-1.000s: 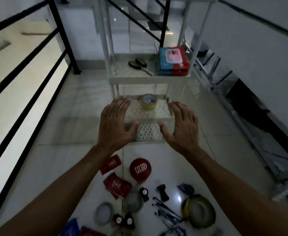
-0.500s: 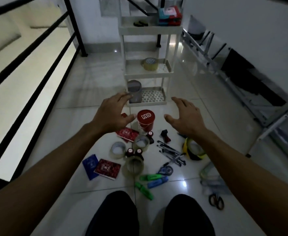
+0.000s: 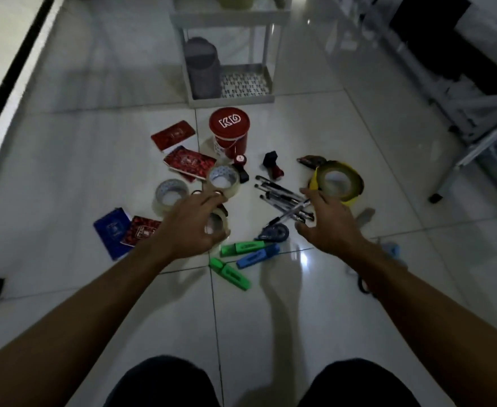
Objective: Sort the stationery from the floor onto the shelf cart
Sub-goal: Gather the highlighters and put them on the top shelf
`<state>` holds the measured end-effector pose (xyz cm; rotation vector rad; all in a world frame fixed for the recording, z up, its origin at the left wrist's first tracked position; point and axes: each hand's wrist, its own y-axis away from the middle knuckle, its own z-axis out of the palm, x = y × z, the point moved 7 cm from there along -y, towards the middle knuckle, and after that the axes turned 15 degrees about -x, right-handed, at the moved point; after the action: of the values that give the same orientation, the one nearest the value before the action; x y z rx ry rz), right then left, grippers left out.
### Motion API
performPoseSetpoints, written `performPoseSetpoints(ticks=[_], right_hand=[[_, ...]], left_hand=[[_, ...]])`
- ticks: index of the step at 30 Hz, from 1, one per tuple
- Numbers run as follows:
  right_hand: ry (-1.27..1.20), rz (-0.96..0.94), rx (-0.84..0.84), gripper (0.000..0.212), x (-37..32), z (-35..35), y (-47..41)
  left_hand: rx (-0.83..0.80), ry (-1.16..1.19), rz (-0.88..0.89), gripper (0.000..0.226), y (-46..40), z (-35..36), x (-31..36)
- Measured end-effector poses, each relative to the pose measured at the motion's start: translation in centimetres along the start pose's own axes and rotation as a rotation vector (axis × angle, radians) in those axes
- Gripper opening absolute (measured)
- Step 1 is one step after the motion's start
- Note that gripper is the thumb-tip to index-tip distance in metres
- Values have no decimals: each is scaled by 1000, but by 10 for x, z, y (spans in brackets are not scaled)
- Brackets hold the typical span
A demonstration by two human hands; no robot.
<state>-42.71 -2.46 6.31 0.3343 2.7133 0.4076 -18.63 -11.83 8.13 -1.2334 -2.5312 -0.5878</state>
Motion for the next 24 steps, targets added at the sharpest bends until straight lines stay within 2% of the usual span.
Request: performPoseSetpoints(ticks=[5,10,13,17,24], right_hand=[[90,-40,-79,73,9,58,2],[102,-178,-173,61,-17,103,-5],[153,-249,-156,57,-31,124,-9],[211,-253,-105,53,-32,138,-14],[287,-258,-91,33,-26,144,-12]], left_hand=[[-149,-157,84,74,-8,65,1],[-321,-345,68,107,-15,118,-1],[-375,-486,20,125,-21,142,-4],[-402,-600,22,127,-24,161,1],[-425,-512,-23,119,-26,167,7]])
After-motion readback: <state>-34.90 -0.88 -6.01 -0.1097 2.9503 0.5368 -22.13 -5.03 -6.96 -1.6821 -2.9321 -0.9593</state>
